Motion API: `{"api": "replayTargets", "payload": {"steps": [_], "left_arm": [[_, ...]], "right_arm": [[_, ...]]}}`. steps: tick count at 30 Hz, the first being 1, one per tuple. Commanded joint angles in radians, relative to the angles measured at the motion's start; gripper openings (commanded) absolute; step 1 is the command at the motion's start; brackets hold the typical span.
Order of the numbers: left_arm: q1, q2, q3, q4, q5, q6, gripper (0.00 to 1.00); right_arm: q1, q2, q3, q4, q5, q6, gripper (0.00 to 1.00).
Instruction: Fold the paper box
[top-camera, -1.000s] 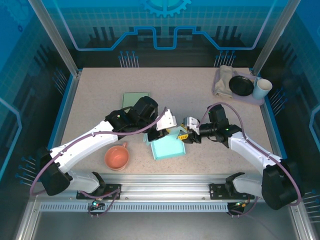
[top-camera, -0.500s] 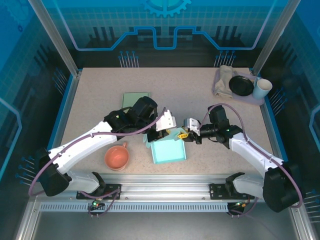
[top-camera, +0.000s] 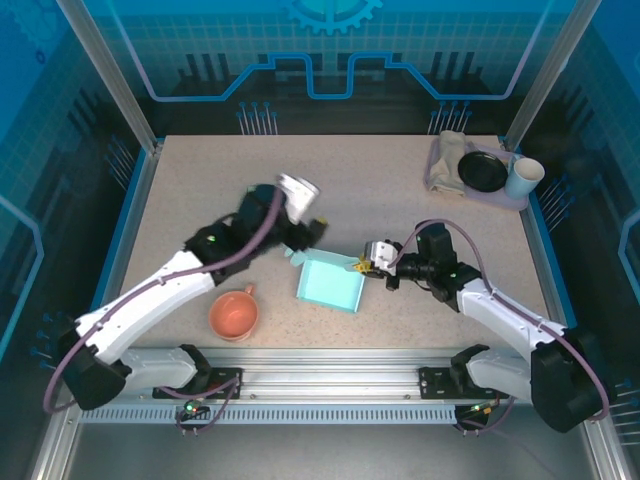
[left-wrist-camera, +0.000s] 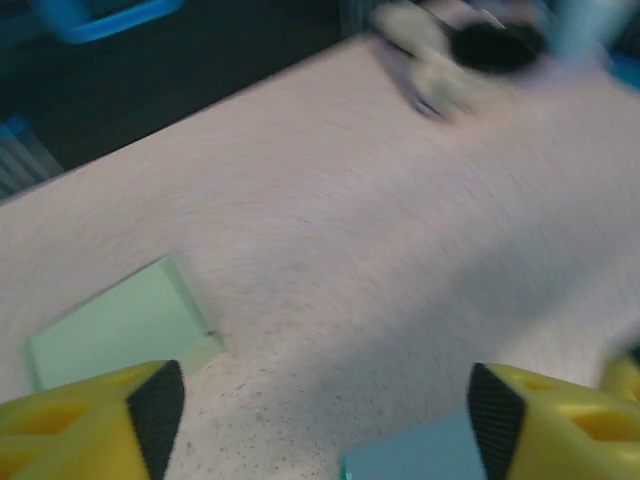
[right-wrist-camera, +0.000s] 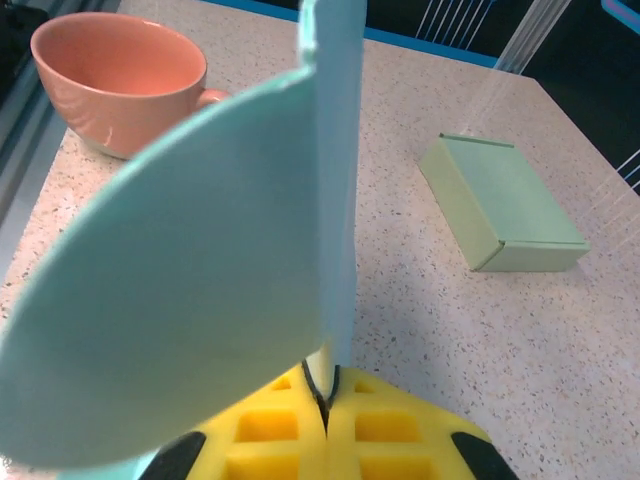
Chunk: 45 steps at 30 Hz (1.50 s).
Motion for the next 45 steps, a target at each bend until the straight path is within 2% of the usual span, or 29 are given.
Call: {"api": "replayTargets", "payload": {"steps": [1, 3, 7, 11, 15, 19, 24, 37, 40, 43, 45], "left_arm": [[0.143, -0.042, -0.043, -0.028, -0.08, -0.418, 0.81], [0.172, -0.022, -0.054, -0.058, -0.089, -0.5, 0.82], [0.178, 0.053, -0.077, -0.075, -0.022, -0.657, 0.87], [0.178, 0.157, -0.054, -0.145, 0.042, -0.83, 0.87], [0.176, 0.225, -0.082, -0.092, 0.131, -0.922, 0.86], [0.168, 0.27, -0.105, -0.025, 0.268, -1.0, 0.84], [0.146, 0.291, -0.13, -0.006, 0.317, -1.054, 0.81], [0.048, 0.231, -0.241, 0.082, 0.327, -1.17, 0.73], [0.021, 0.226, -0.223, 0.057, 0.286, -1.16, 0.71], [-0.006, 0.224, -0.214, 0.007, 0.203, -1.141, 0.7], [-0.013, 0.226, -0.233, -0.003, 0.164, -1.142, 0.68]], "right_arm": [[0.035, 0.006, -0.016, 0.098, 0.057, 0.003, 0.0], [0.045, 0.023, -0.007, 0.088, 0.062, -0.005, 0.0], [0.053, 0.04, -0.004, 0.081, 0.064, -0.014, 0.0], [0.054, 0.05, 0.0, 0.074, 0.058, -0.019, 0.0], [0.056, 0.066, 0.006, 0.065, 0.058, -0.023, 0.0], [0.059, 0.071, 0.006, 0.064, 0.066, -0.03, 0.0], [0.063, 0.092, 0.005, 0.071, 0.098, -0.039, 0.0], [0.106, 0.17, 0.031, 0.033, 0.211, -0.081, 0.0], [0.12, 0.178, 0.034, 0.02, 0.233, -0.091, 0.0], [0.129, 0.174, 0.043, -0.01, 0.241, -0.088, 0.13], [0.134, 0.168, 0.049, -0.032, 0.244, -0.084, 0.17]]}}
